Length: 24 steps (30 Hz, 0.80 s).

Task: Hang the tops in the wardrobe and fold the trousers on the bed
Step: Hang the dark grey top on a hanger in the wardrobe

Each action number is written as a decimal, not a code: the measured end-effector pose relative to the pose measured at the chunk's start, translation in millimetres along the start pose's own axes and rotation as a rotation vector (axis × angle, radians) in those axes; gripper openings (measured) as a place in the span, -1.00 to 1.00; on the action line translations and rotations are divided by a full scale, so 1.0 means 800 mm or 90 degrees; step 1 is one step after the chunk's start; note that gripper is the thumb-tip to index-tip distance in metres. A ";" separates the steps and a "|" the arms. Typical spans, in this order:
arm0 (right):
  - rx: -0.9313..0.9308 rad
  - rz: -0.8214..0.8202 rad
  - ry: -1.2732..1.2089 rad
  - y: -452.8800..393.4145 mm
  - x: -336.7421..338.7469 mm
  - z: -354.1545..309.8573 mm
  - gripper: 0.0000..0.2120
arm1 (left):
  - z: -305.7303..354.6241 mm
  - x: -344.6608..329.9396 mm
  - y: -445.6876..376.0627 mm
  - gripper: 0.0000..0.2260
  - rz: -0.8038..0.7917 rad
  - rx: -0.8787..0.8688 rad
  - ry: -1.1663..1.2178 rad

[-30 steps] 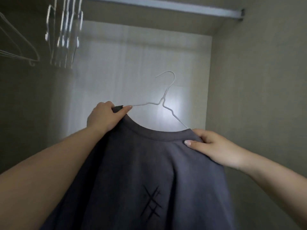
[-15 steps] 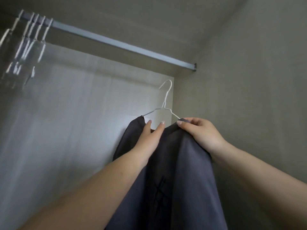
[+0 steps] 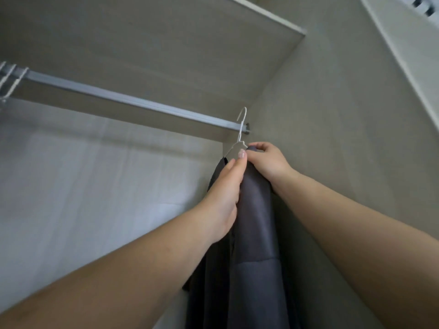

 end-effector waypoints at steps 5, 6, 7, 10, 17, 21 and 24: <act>0.004 -0.004 -0.003 -0.042 -0.004 -0.002 -0.73 | 0.003 -0.011 -0.014 -0.56 -0.058 0.007 -0.064; 0.003 -0.003 -0.001 -0.049 -0.003 -0.001 -0.74 | 0.006 -0.010 -0.018 -0.60 -0.056 -0.003 -0.072; 0.001 0.000 0.000 -0.057 -0.001 0.002 -0.73 | 0.008 -0.010 -0.021 -0.65 -0.051 -0.012 -0.075; -0.013 0.008 0.007 -0.077 0.002 0.014 -0.72 | 0.006 -0.011 -0.031 -0.88 -0.038 -0.023 -0.105; -0.041 -0.041 0.021 -0.092 -0.025 0.049 -0.66 | -0.014 -0.013 -0.045 -0.65 -0.039 -0.005 -0.172; -0.050 -0.060 0.059 -0.101 -0.038 0.064 -0.69 | -0.015 -0.012 -0.044 -0.66 -0.044 -0.010 -0.207; -0.053 -0.059 0.113 -0.105 -0.041 0.066 -0.82 | -0.017 -0.004 -0.048 -0.57 -0.025 -0.027 -0.238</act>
Point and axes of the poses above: each hand's wrist, its own y-axis away from the middle knuckle, its own x-axis out of the back of the hand, z = x × y, the point moved 9 cm from there along -y, towards the middle knuckle, and after that the axes turned 10 degrees about z, right-handed, at the moved point
